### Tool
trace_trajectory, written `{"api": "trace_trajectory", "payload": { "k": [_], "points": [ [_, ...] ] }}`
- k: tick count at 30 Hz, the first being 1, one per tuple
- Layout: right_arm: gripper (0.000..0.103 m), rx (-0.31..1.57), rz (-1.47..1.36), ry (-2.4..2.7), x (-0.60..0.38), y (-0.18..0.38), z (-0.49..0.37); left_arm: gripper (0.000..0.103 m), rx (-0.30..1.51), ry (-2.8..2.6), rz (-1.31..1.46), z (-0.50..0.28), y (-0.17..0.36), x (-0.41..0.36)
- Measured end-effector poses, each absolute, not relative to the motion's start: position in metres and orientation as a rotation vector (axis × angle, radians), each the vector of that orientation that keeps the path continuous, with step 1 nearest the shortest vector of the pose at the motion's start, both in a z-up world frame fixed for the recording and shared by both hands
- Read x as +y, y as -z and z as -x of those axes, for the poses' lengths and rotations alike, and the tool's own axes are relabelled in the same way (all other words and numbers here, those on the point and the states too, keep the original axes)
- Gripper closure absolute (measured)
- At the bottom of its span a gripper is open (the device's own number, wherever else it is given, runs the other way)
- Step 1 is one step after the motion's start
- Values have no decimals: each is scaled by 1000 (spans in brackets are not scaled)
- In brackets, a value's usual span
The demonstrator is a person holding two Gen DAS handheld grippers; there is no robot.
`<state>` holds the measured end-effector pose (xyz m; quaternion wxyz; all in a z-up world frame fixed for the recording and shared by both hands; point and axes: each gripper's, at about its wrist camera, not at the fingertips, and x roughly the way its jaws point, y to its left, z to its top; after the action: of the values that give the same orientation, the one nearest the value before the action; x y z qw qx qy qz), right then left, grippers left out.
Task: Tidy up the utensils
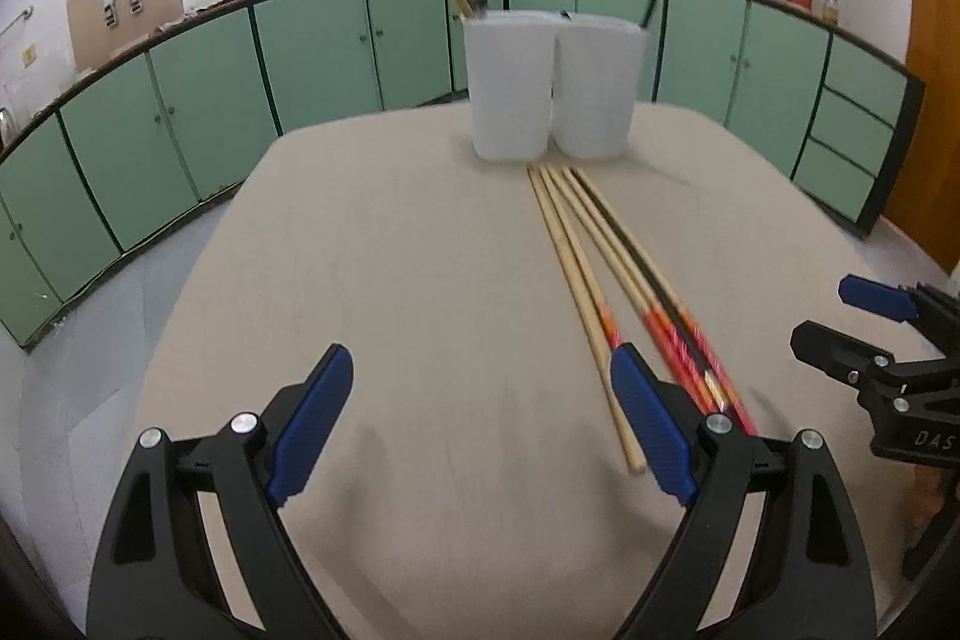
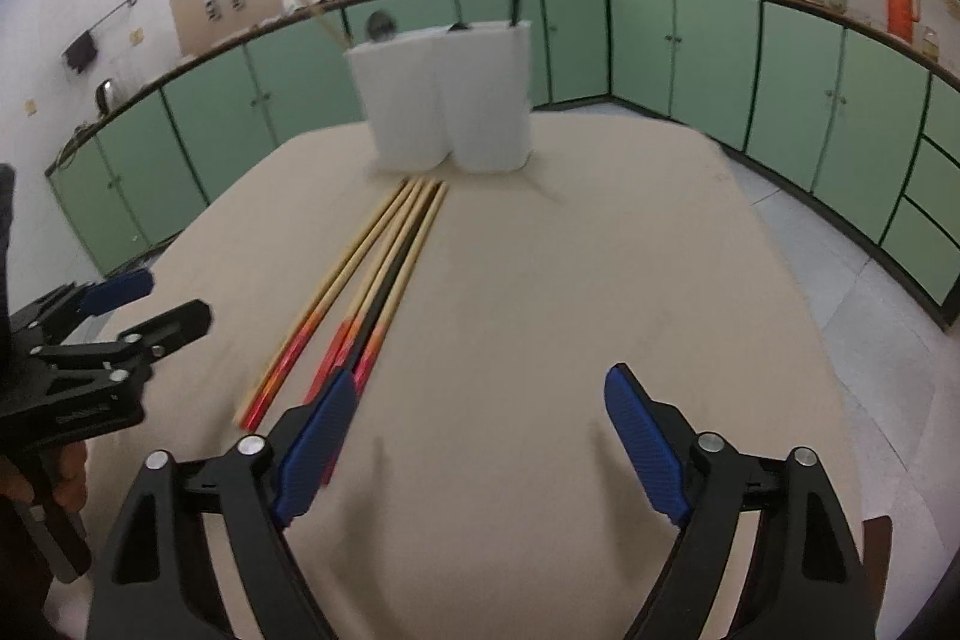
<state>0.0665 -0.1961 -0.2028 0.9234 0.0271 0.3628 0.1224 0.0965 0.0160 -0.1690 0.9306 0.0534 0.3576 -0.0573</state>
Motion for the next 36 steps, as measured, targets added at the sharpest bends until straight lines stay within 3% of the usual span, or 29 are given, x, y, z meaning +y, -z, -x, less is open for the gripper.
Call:
{"api": "trace_trajectory", "payload": {
  "k": [14, 36],
  "points": [
    [26, 792, 119, -272, -158, 219, -47, 18, 782, 131, -108, -83, 183, 11],
    [26, 829, 62, -143, -185, 222, -62, 18, 816, 163, -116, -83, 191, 1]
  ]
}}
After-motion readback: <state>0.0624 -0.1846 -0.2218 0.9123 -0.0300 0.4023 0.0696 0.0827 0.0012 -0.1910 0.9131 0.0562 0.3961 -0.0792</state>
